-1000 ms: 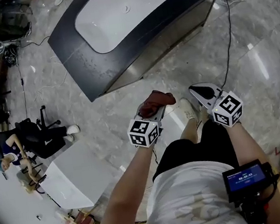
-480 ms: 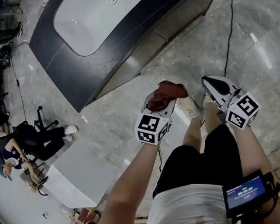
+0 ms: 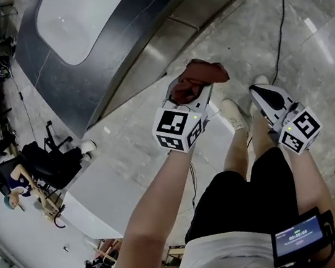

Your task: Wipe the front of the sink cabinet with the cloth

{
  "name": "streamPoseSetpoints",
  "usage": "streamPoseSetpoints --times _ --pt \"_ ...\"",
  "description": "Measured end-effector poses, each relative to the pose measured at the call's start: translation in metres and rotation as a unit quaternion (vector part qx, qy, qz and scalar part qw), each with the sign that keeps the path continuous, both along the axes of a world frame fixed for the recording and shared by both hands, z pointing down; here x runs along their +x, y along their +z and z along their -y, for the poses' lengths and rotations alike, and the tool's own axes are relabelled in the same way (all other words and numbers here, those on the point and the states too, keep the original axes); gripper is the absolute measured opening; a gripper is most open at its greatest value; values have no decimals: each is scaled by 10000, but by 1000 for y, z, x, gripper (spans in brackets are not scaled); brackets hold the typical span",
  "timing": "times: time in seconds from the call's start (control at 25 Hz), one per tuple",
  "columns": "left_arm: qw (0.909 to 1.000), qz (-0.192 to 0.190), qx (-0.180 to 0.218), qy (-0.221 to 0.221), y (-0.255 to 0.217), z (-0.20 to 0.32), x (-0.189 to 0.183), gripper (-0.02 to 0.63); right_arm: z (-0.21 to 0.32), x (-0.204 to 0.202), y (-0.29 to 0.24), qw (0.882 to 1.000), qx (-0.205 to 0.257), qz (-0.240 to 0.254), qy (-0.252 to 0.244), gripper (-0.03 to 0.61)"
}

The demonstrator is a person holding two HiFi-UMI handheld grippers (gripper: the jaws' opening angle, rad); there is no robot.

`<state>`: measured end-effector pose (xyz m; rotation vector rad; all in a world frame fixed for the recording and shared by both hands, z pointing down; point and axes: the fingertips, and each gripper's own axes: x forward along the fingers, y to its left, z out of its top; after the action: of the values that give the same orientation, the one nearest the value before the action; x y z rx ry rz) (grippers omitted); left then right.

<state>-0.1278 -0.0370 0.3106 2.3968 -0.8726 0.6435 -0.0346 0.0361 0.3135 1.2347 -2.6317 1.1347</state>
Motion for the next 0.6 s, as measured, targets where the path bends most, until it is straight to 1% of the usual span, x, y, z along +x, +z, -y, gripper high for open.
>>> streamPoseSetpoints --times 0.2,0.32,0.4,0.48,0.6 --pt "9966 -364 -60 -734 -10 44 2 123 -6 14 6 9999 -127 68 87 12" --pt "9926 -636 -41 -1033 -16 66 4 123 -1 17 7 9999 -58 78 43 12" --pt "9903 -719 -35 -1188 -16 77 2 123 3 19 10 10000 -30 55 30 12" --pt "9855 -839 -123 -1467 -13 87 -2 123 8 24 9 10000 -32 37 61 12" --pt "9725 -1124 -304 -2016 -12 104 -18 123 13 22 7 10000 -34 2 13 12"
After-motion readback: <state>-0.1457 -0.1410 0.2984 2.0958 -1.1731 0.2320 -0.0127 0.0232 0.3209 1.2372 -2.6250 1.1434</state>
